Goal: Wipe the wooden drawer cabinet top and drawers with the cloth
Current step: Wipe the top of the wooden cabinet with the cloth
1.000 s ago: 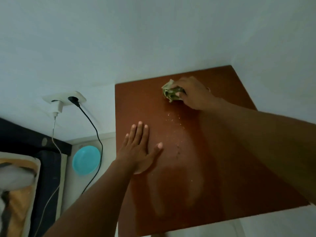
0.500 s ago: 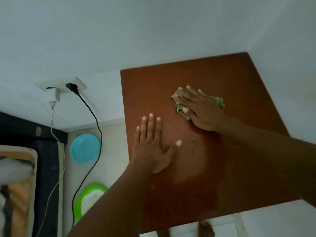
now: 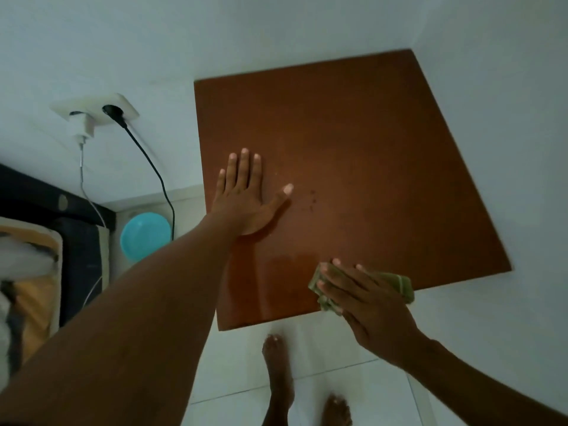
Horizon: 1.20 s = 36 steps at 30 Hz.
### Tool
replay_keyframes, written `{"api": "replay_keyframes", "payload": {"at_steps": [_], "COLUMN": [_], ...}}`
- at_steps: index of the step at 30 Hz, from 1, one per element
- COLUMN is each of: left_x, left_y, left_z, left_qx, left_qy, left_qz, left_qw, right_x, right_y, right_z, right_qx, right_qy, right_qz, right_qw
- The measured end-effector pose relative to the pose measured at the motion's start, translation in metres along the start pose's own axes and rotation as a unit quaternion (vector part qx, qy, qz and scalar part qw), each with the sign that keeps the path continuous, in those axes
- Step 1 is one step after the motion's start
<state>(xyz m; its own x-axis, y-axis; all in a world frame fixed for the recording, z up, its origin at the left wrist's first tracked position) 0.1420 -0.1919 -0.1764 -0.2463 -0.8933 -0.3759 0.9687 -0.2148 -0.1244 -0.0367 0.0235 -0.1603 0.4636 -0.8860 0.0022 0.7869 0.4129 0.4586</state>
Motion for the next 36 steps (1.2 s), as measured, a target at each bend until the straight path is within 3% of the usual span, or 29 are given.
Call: {"api": "replay_keyframes", "payload": {"at_steps": [5,9,11,16,20,24,36], "left_x": [0.0,-0.002,-0.011,-0.047,-0.045,-0.044,-0.044], "left_y": [-0.002,-0.001,0.012,0.058,0.059,0.061,0.061], "left_z": [0.0,0.005,0.01,-0.004,-0.008,-0.009,-0.008], "left_qx": [0.01,-0.05,-0.077,0.0,-0.014,-0.017,-0.056], "left_qy": [0.007,-0.006,-0.036,-0.055,-0.068,-0.065,-0.074], "left_qz": [0.003,-0.018,-0.034,-0.073,-0.083,-0.091,-0.101], "left_qw": [1.0,0.999,0.996,0.996,0.994,0.994,0.991], "right_x": [-0.018,0.08,0.155,0.324,0.384,0.368,0.158], "right_y": [0.013,-0.011,-0.029,-0.052,-0.084,-0.09,0.009], "right_z": [0.019,0.094,0.124,0.141,0.079,0.05,0.004], "right_qx": [0.1,0.165,0.174,0.134,0.038,-0.063,-0.041], "right_qy": [-0.11,-0.17,-0.165,-0.147,-0.002,0.006,0.064], "right_qz": [0.005,-0.041,-0.054,-0.04,-0.089,-0.076,-0.001], "right_qw": [0.989,0.971,0.969,0.979,0.995,0.995,0.997]}}
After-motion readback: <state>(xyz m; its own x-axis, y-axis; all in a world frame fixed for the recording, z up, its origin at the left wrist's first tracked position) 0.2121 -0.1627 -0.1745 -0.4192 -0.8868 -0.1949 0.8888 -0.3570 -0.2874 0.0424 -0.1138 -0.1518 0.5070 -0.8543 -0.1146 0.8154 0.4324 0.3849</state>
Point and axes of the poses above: each hand's wrist, its own x-axis towards the middle knuckle, its own z-axis out of the back of the hand, y = z × x, the point moved 9 cm from there along x, towards the middle knuckle, and after that the axes turned 9 degrees about x, right-handed, at the moved point
